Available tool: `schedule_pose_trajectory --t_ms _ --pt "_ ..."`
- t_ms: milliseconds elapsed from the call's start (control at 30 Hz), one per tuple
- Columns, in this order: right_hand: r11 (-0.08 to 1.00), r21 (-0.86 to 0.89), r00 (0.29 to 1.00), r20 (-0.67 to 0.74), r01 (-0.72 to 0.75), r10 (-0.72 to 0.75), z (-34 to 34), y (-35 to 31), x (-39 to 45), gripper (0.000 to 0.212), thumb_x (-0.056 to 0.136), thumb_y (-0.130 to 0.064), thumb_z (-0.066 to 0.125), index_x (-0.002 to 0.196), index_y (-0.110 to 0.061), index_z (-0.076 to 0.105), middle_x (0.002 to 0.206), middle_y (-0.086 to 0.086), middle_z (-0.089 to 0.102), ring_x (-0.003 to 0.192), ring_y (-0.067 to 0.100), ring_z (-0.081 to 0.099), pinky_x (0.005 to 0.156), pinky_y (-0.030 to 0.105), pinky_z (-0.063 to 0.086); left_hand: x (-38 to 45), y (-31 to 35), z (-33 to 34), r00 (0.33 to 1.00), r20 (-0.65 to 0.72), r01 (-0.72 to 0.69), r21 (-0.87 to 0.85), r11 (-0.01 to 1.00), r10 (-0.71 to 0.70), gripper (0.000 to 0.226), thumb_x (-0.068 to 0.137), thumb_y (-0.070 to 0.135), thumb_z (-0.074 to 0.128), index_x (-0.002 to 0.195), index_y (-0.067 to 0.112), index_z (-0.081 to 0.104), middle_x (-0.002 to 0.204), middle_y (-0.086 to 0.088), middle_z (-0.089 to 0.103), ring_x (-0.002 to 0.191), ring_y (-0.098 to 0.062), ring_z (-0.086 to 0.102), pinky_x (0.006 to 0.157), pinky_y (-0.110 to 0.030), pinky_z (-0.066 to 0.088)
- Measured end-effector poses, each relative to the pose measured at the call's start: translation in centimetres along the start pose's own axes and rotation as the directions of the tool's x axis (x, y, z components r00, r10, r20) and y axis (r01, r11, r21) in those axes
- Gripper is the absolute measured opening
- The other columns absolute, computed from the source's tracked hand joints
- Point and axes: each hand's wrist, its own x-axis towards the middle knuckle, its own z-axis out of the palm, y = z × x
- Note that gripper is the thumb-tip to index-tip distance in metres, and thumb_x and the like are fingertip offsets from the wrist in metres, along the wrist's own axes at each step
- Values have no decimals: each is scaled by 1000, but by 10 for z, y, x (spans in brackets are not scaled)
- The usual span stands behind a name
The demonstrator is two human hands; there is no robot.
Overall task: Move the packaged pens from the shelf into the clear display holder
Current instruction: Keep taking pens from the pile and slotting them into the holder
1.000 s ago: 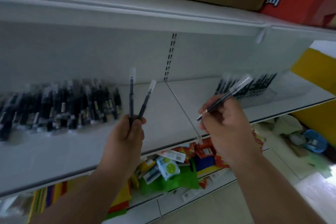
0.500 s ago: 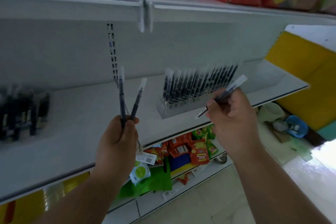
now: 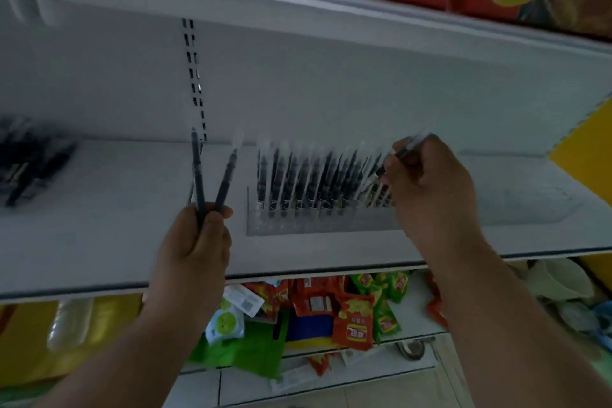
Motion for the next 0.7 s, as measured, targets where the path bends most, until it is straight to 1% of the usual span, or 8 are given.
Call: schedule_pose_trajectory --t_ms 100,233,300,367,467,567,633,700 --pt "996 -66 995 94 51 -45 -1 14 13 15 96 -32 58 90 -18 57 81 -5 66 73 6 60 59 19 44 -14 -10 21 997 -67 -23 -16 1000 22 23 105 9 37 98 14 59 53 13 40 50 -7 34 56 -32 23" --pt "984 -129 963 257 121 -85 1 23 21 24 97 -33 57 78 -20 49 72 -5 58 65 7 54 57 26 42 -32 -19 35 989 -134 -61 -23 998 57 30 105 9 39 92 20 64 56 11 40 54 -10 35 56 -32 23" --pt "967 -196 933 349 164 -88 3 25 26 29 97 -33 57 73 -23 43 68 -6 52 61 7 49 51 24 35 -38 -21 38 983 -166 -81 -19 997 76 32 105 10 39 91 23 65 58 10 41 55 -11 36 57 -32 24" --pt "942 -275 911 407 190 -65 9 28 28 29 97 -38 56 75 -25 42 68 -10 48 62 8 47 51 25 31 -42 -22 42 977 -196 -84 -10 996 80 27 105 10 39 96 19 63 57 11 41 54 -11 36 56 -32 25" --pt "920 -331 906 420 209 -55 16 37 27 34 96 -44 56 70 -27 41 65 -10 48 62 9 47 51 26 29 -49 -22 50 976 -183 -120 1 993 118 17 102 15 43 98 14 60 55 12 40 51 -9 34 54 -31 24" --pt "920 -338 910 411 201 -48 18 41 27 39 94 -48 56 67 -26 42 63 -6 51 59 8 48 49 25 30 -58 -19 52 973 -183 -142 20 990 143 16 99 19 45 98 13 59 55 13 40 50 -10 33 54 -31 23" --pt "943 -296 915 403 152 -21 16 42 25 36 91 -54 59 73 -24 52 67 -5 57 64 13 55 55 27 40 -61 -18 52 972 -195 -134 19 991 135 21 104 9 40 99 12 59 55 13 40 50 -9 33 54 -31 23" --pt "975 -203 940 340 92 -18 14 45 19 36 87 -58 61 81 -22 59 73 -7 61 70 13 59 63 31 50 -64 -16 52 974 -181 -138 16 990 138 23 104 6 37 99 10 59 55 12 40 50 -9 33 54 -31 24"
